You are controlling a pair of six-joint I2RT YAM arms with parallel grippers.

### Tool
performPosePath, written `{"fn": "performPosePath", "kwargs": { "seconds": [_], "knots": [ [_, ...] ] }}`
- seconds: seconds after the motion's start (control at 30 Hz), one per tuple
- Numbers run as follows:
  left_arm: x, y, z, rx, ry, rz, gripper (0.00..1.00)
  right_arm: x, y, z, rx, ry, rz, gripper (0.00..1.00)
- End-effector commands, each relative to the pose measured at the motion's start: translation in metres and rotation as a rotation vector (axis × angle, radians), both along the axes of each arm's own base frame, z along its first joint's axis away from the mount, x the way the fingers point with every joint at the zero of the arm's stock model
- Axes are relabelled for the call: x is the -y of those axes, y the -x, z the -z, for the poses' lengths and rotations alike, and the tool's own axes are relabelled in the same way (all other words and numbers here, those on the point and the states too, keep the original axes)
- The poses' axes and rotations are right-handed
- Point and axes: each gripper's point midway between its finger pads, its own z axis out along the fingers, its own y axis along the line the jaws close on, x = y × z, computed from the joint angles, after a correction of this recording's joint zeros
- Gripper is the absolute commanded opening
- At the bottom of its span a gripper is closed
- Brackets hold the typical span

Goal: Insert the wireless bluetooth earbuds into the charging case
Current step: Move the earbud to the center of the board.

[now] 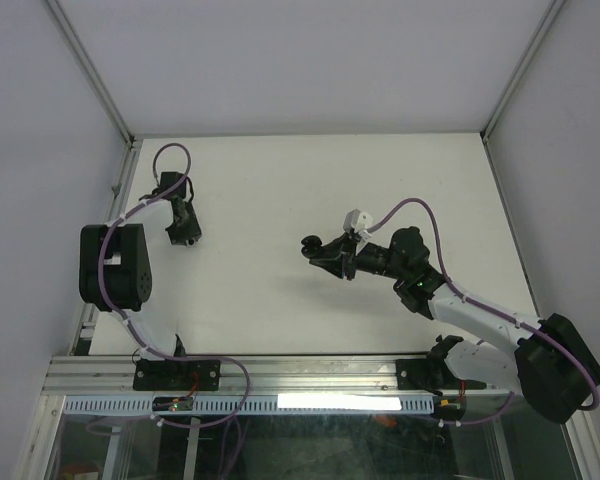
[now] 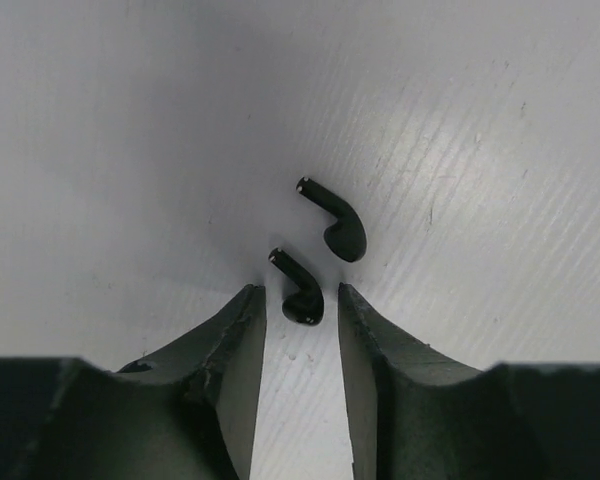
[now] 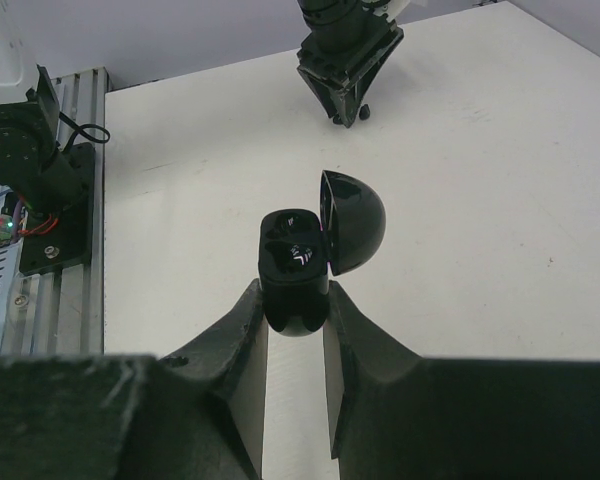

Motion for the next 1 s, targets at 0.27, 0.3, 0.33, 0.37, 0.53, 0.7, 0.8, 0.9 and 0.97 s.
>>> {"fn": "performPosePath", "kwargs": {
  "seconds": [0.27, 0.3, 0.33, 0.37, 0.53, 0.7, 0.8, 0.9, 0.97],
  "knots": [
    [0.038, 0.018, -0.006, -0.064, 0.057, 0.205, 0.12, 0.006, 0.0, -0.028, 0.095, -0.052, 0.019, 0.0],
    [0.051, 0.022, -0.008, -0.066, 0.065, 0.25, 0.12, 0.007, 0.0, -0.027, 0.094, -0.05, 0.022, 0.0],
    [0.064, 0.026, -0.01, -0.069, 0.07, 0.3, 0.12, 0.007, 0.0, -0.027, 0.094, -0.05, 0.023, 0.0],
    [0.079, 0.032, -0.011, -0.07, 0.067, 0.357, 0.12, 0.007, -0.001, -0.027, 0.095, -0.049, 0.027, 0.0],
    [0.146, 0.047, -0.022, -0.047, 0.088, 0.563, 0.13, 0.009, -0.003, -0.025, 0.089, -0.04, 0.044, 0.0],
    [0.194, 0.052, -0.027, -0.025, 0.054, 0.715, 0.18, 0.014, -0.009, -0.022, 0.084, -0.03, 0.09, 0.0],
    [0.2, 0.054, -0.022, -0.033, 0.024, 0.719, 0.23, 0.019, -0.011, -0.023, 0.087, -0.028, 0.118, 0.0],
    [0.196, 0.059, -0.017, -0.043, -0.017, 0.699, 0.33, 0.022, -0.009, -0.024, 0.087, -0.03, 0.125, 0.0],
    [0.192, 0.062, -0.014, -0.048, -0.042, 0.685, 0.37, 0.023, -0.009, -0.023, 0.083, -0.032, 0.129, 0.0]
  ]
}}
